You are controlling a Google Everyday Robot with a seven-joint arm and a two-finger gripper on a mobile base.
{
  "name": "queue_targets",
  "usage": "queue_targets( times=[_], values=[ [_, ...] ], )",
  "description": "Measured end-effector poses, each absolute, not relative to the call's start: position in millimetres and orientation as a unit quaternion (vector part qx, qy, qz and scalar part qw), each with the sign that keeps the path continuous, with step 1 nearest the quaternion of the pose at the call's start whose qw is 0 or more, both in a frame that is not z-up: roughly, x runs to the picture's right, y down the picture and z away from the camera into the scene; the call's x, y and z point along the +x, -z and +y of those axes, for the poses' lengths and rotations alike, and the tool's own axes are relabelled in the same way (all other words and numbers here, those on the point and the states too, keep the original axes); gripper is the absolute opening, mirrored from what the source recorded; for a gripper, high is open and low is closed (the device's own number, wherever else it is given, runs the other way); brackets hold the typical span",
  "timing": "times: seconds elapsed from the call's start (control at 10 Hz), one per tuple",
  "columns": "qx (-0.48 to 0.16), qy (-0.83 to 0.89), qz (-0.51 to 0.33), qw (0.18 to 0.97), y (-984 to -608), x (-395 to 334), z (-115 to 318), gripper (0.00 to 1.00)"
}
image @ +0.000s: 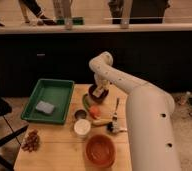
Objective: Wipe purple bowl with eraser
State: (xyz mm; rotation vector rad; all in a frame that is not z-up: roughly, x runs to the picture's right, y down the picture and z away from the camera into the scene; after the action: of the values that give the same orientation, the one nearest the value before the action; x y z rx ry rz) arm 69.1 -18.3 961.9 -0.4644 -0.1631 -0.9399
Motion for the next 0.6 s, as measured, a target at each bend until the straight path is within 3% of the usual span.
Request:
queue_targets(
  times=[0.6],
  values=[
    [-0.223,0.448,-0.07,0.863,-983.4,72.6,-30.6,0.0]
  ],
)
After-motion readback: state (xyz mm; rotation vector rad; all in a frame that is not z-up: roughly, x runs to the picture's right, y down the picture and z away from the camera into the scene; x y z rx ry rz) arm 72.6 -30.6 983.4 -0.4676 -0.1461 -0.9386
